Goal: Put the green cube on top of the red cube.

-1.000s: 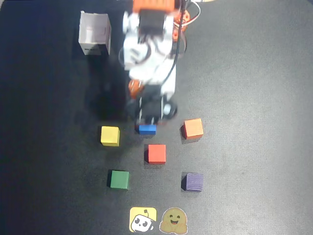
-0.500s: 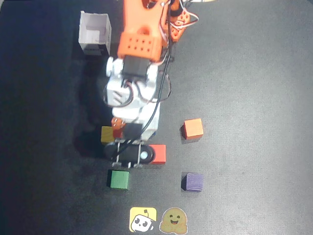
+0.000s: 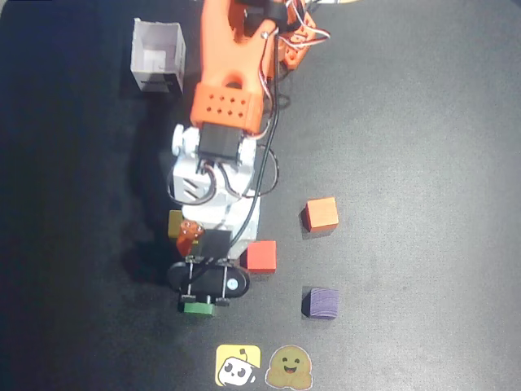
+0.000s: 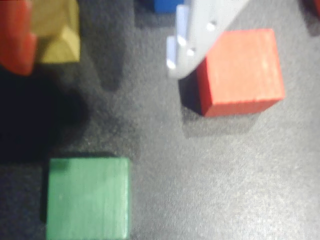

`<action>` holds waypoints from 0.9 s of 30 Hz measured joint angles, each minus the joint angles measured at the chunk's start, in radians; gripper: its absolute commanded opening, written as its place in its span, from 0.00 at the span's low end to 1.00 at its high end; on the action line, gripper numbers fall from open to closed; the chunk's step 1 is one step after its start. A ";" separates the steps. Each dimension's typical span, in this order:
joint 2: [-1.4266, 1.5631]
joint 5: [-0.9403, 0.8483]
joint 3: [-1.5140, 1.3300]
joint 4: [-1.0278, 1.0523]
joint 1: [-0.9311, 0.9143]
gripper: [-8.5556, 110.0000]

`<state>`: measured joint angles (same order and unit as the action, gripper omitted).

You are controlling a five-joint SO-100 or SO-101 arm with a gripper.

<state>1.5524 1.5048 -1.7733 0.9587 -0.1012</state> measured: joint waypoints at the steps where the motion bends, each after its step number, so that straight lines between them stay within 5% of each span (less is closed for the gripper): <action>1: -0.006 0.002 0.000 -0.008 0.000 0.25; 27: -0.281 -0.005 0.268 0.005 -0.008 0.26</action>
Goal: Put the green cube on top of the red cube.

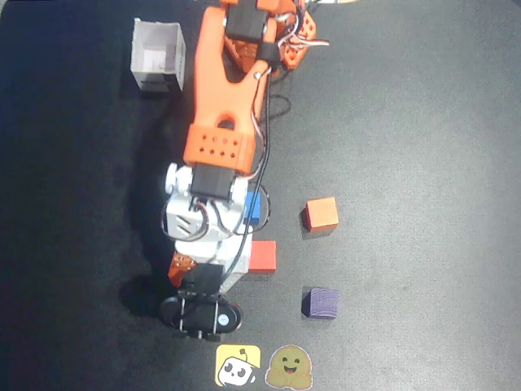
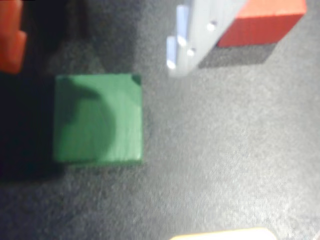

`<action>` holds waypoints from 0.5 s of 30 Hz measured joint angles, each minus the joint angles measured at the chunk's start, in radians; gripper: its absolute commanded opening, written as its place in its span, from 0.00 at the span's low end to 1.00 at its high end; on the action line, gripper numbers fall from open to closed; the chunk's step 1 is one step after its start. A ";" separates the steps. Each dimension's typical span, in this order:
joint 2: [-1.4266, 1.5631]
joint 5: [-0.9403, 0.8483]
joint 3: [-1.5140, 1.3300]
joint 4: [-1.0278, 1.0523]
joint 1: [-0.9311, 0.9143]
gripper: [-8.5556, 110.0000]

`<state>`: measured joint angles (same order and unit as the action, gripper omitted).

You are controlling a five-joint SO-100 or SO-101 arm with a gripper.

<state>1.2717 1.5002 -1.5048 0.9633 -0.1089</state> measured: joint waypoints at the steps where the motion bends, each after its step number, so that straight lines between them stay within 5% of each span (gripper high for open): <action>1: -0.008 0.000 0.008 0.006 -0.002 0.26; 15: -0.144 -0.009 0.135 0.060 -0.011 0.26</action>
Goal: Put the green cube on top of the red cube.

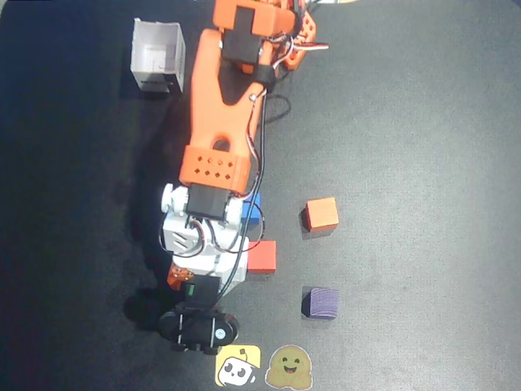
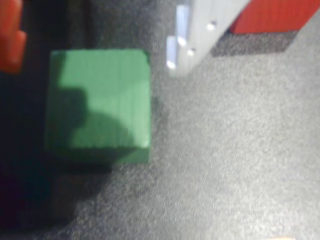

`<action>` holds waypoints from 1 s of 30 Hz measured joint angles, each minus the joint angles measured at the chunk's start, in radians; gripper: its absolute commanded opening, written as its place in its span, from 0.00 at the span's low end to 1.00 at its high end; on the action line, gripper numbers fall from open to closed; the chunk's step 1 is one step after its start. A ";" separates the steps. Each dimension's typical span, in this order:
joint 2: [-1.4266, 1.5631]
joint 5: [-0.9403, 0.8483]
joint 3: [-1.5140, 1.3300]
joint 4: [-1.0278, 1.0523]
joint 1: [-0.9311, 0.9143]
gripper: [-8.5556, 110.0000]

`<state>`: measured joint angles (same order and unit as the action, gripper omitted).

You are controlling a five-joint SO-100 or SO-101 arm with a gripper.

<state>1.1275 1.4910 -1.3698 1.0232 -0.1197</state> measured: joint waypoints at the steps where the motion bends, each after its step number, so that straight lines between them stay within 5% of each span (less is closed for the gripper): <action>1: -0.006 0.000 0.005 0.000 0.000 0.26; 30: -0.091 -0.018 0.035 0.000 -0.029 0.13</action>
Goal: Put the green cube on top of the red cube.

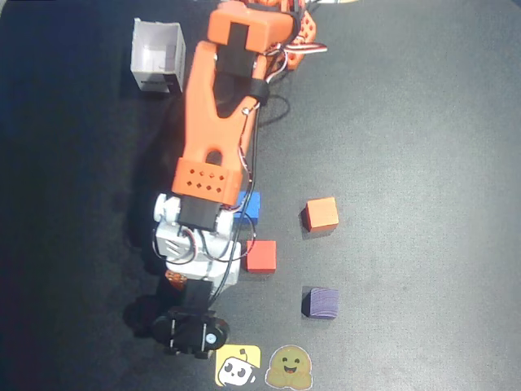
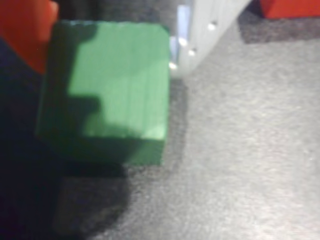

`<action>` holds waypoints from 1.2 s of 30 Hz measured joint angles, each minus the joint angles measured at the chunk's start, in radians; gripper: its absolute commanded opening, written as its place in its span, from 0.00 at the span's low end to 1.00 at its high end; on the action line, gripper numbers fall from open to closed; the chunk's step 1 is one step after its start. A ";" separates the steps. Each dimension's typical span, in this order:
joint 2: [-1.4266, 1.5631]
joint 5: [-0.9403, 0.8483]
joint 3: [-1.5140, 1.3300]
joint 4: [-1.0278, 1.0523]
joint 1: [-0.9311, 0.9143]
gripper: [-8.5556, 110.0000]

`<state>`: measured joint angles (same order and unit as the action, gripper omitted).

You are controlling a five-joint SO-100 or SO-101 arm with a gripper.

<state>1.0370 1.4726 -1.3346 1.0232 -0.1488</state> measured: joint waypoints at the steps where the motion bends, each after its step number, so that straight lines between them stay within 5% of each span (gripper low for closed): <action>1: 0.000 0.000 0.000 0.000 0.000 0.12; 36: 0.272 -0.040 -0.038 0.261 0.017 0.13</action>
<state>1.3085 1.4327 -1.3729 1.2839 -0.1319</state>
